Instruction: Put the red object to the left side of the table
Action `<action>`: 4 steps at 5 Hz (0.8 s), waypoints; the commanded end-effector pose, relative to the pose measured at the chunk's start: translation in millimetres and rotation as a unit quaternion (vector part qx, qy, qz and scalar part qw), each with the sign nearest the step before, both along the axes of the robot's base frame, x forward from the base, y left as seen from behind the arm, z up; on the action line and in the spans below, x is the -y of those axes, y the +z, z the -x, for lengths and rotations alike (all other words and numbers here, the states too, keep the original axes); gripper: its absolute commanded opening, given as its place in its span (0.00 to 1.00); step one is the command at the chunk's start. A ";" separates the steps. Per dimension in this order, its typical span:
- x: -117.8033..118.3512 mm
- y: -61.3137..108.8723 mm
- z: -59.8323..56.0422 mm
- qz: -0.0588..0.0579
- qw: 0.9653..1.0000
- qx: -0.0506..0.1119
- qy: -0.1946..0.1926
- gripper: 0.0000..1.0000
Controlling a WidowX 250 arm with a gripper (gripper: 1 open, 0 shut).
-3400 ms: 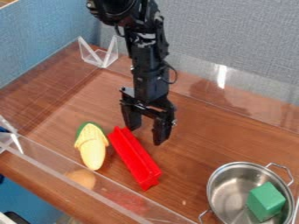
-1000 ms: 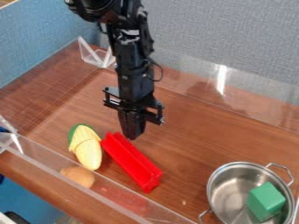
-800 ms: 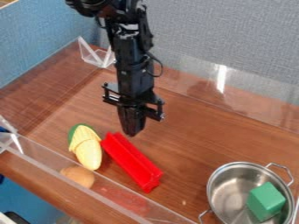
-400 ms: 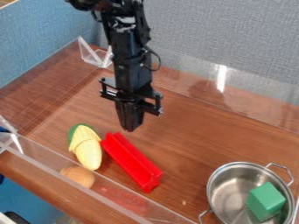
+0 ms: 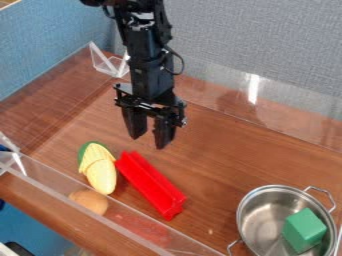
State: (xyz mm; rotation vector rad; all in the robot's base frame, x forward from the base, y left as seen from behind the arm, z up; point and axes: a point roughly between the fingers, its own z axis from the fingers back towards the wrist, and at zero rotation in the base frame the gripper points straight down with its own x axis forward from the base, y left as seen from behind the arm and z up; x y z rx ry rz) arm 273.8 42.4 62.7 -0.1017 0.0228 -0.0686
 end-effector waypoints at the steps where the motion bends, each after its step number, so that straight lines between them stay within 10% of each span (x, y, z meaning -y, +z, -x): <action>1: -3.1 11.7 -1.7 -0.007 1.000 0.027 0.004 1.00; 4: 0.9 -1.7 7.0 -0.012 1.000 0.018 0.000 1.00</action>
